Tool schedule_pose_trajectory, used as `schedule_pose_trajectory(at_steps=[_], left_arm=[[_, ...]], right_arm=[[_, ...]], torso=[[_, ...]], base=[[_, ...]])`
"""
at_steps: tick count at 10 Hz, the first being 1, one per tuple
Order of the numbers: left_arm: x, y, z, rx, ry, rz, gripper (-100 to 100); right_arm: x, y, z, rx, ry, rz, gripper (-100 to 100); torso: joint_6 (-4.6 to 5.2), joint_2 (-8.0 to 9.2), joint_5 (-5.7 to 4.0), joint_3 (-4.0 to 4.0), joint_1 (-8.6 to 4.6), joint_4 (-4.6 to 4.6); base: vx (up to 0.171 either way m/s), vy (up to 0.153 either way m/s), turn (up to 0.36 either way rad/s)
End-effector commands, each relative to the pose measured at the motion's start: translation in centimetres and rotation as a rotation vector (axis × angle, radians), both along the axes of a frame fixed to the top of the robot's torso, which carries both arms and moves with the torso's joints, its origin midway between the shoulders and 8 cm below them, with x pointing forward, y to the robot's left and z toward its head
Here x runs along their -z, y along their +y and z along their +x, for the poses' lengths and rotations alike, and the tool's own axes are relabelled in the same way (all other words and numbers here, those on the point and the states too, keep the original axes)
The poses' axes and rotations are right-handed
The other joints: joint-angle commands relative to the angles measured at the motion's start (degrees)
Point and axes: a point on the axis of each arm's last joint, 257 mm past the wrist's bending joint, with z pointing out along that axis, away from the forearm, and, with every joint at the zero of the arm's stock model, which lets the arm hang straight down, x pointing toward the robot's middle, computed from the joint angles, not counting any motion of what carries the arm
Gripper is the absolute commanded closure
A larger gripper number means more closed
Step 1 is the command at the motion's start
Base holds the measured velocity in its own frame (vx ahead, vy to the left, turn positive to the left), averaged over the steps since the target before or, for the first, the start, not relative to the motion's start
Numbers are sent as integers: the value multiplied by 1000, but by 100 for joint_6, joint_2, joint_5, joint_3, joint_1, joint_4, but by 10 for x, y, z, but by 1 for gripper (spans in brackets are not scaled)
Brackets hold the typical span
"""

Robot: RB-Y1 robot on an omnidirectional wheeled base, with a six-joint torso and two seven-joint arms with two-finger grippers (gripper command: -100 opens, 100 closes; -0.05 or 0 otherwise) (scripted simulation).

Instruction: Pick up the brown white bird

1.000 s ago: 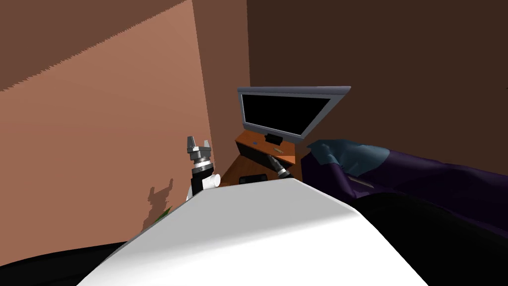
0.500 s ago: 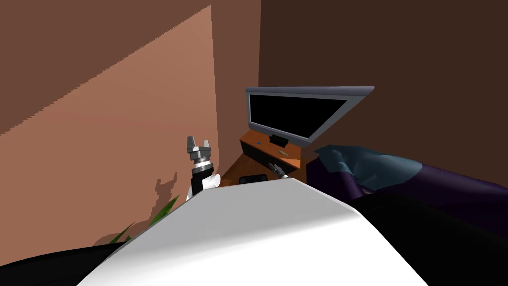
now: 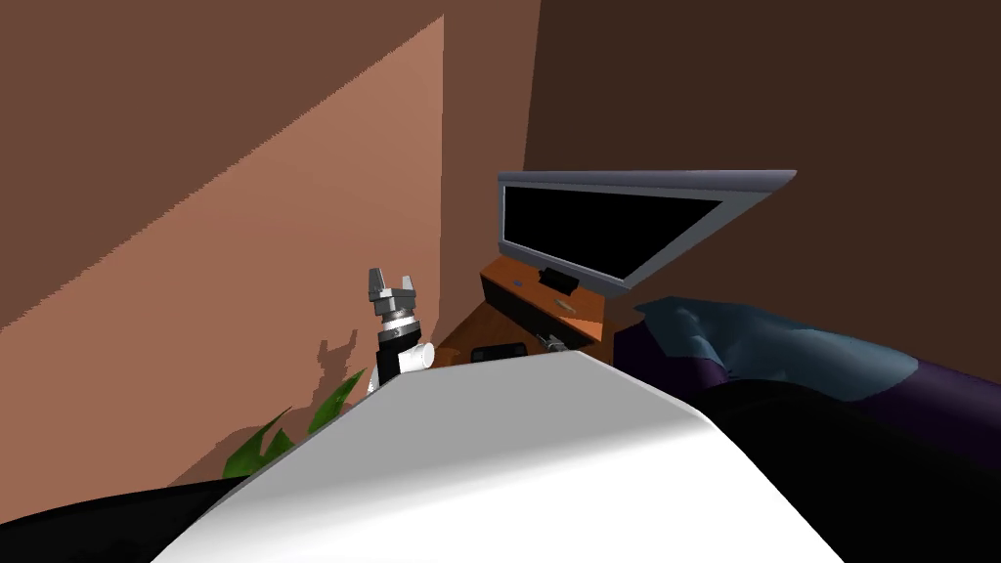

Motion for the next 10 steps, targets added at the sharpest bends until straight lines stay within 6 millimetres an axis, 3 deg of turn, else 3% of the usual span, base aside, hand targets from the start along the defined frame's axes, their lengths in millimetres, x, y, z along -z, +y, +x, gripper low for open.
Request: schedule_pose_trajectory(at_steps=[1, 2, 3, 4, 6, 7, 8, 9, 10], left_arm=[[0, 0, 0, 0, 0, 0, 0], [0, 0, 0, 0, 0, 0, 0], [0, 0, 0, 0, 0, 0, 0], [0, 0, 0, 0, 0, 0, 0], [0, 0, 0, 0, 0, 0, 0], [0, 0, 0, 0, 0, 0, 0], [0, 0, 0, 0, 0, 0, 0], [0, 0, 0, 0, 0, 0, 0], [0, 0, 0, 0, 0, 0, 0]], right_arm=[[25, -18, -26, -39, 60, -106, -100], [30, -21, -30, -35, 73, -110, -100], [48, -41, -53, -69, 129, -201, -100], [50, -43, -55, -67, 136, -203, -100], [77, -86, -99, -138, 238, -374, -100], [82, -91, -107, -134, 258, -379, -100], [93, -115, -132, -167, 314, -461, -100], [93, -116, -132, -167, 317, -461, -100], [101, -141, -156, -198, 372, -539, -100]], torso=[[0, 0, 0, 0, 0, 0], [-3, -1, 1, 0, 2, 0], [1, -1, 1, 0, 2, 0], [-4, -4, 1, -2, 2, -1], [-3, -6, 1, -3, 2, -1], [-3, -14, 1, -8, 1, -3], [2, -13, 2, -8, 1, -3], [-2, -14, 1, -8, -2, -3], [1, -15, -1, -8, -4, -3]], base=[[18, 10, 202], [18, 6, 107], [26, 10, 279], [24, 3, 117], [45, 12, 271], [51, 2, 137], [57, -7, 258], [50, -15, 95], [65, -3, 217]])
